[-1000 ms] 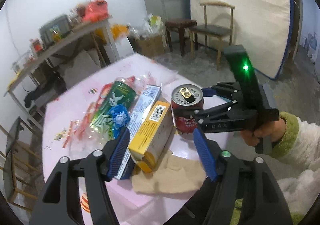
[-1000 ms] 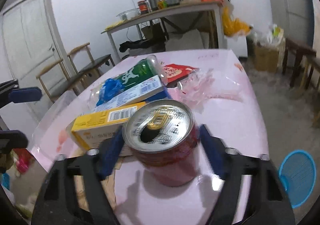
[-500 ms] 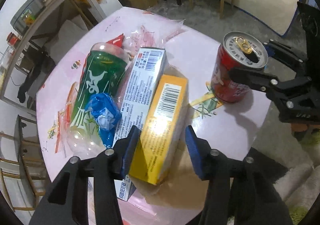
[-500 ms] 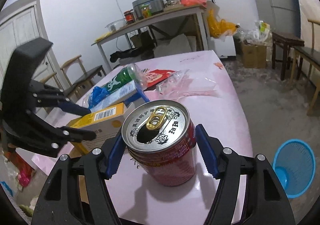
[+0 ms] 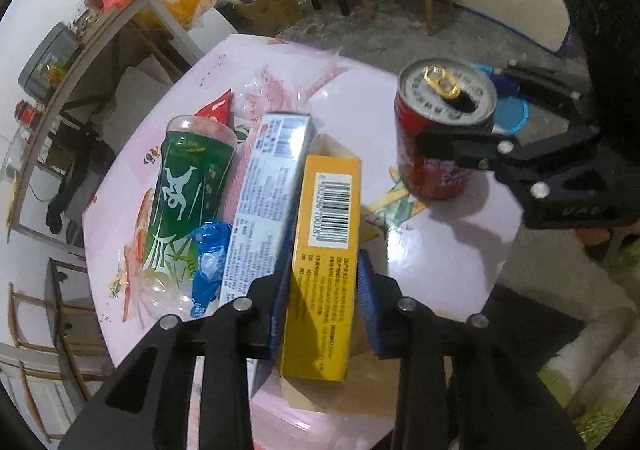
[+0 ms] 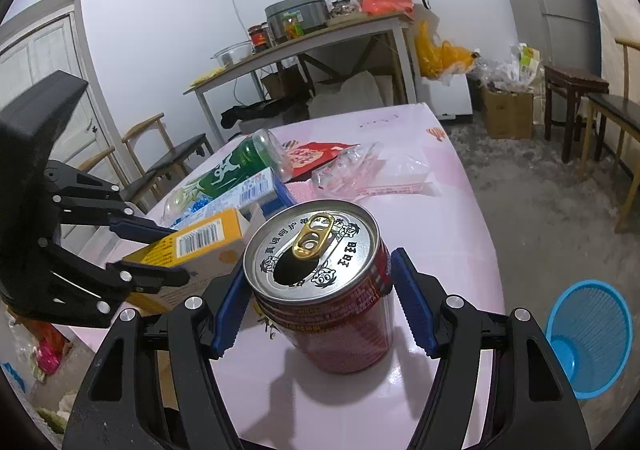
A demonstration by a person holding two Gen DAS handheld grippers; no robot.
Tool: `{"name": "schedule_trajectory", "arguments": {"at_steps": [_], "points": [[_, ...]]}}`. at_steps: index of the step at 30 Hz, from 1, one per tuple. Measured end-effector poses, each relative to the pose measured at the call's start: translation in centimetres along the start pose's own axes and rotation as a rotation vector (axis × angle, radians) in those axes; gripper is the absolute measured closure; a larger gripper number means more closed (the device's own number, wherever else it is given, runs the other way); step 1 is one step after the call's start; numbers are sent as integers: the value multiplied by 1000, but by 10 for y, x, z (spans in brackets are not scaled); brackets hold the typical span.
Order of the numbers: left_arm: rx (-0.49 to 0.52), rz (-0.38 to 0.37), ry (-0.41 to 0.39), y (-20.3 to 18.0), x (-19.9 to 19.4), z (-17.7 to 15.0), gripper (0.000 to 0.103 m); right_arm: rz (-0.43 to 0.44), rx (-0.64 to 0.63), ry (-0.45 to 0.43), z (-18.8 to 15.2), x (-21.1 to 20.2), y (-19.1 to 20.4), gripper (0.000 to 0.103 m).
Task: Collect trash
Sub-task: 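Grasp the yellow box with the left gripper while the right gripper holds the can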
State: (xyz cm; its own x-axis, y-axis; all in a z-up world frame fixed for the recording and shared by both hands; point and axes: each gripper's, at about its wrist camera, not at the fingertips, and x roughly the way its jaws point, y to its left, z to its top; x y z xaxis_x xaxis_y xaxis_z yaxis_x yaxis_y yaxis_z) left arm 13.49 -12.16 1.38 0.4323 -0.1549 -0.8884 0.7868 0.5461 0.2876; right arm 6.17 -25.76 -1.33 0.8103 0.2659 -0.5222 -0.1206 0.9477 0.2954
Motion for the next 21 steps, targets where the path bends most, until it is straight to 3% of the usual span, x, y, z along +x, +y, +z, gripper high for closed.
{"name": "schedule_trajectory", "arguments": {"at_steps": [8, 11, 21], "points": [[-183, -208, -68, 28, -25, 6, 73, 0, 41, 7, 1, -5, -4, 39], [-247, -251, -105, 40, -35, 7, 73, -3, 46, 6, 1, -9, -5, 39], [-323, -238, -252, 59, -78, 23, 73, 2, 98, -58, 8, -37, -16, 39]]}}
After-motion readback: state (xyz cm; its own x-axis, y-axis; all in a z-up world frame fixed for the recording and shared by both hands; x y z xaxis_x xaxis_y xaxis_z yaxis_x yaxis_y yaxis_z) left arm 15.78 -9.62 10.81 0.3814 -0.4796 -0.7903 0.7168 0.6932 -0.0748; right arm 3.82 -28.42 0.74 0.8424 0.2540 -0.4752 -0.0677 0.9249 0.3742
